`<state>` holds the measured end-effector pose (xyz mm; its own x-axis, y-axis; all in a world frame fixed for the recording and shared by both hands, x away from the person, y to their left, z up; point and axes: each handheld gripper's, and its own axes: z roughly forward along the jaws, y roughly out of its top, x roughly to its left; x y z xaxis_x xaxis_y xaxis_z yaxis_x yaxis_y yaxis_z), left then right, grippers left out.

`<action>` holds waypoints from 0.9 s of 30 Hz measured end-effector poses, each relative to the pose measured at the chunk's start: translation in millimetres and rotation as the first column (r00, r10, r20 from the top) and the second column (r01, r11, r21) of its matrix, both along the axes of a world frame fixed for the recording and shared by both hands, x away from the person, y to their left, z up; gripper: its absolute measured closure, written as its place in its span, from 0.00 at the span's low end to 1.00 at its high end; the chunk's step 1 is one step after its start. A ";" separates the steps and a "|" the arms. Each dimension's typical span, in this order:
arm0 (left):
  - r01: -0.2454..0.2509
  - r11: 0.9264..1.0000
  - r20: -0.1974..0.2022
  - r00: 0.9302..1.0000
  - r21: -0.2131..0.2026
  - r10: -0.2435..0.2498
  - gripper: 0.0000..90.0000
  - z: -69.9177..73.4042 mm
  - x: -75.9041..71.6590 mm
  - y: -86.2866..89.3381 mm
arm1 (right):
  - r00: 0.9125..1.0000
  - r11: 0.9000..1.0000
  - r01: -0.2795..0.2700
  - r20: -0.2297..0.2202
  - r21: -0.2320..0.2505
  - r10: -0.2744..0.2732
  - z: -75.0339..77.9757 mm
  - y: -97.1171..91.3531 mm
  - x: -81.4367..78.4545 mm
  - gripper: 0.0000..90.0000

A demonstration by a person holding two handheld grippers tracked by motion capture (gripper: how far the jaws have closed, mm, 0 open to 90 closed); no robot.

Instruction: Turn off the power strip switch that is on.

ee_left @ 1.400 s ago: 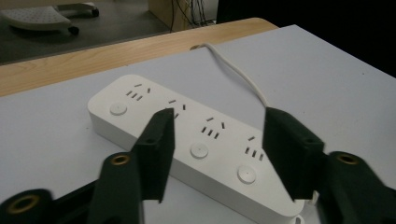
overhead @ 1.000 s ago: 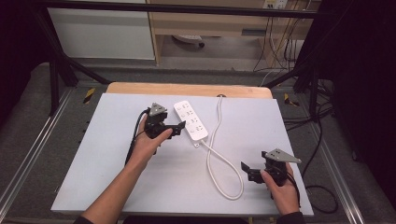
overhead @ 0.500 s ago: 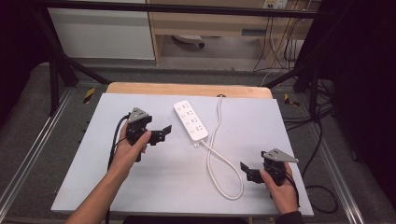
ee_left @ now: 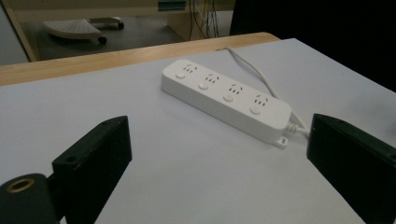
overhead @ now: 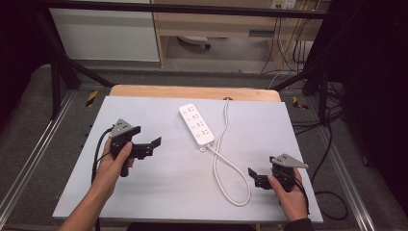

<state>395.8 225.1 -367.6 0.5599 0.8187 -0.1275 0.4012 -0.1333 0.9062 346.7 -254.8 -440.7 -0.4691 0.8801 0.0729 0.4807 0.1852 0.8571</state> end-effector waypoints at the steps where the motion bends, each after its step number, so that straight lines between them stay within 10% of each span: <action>1: -0.004 1.000 0.001 1.000 0.002 0.004 0.07 -0.4 -2.4 3.9 | 1.000 1.000 0.001 0.000 0.002 -0.001 -0.2 -0.2 -0.1 0.03; 27: -0.090 0.996 0.025 0.996 -0.021 0.091 0.08 -23.4 -65.9 83.3 | 1.000 1.000 -0.002 -0.008 -0.006 0.002 -2.3 1.1 -0.8 0.03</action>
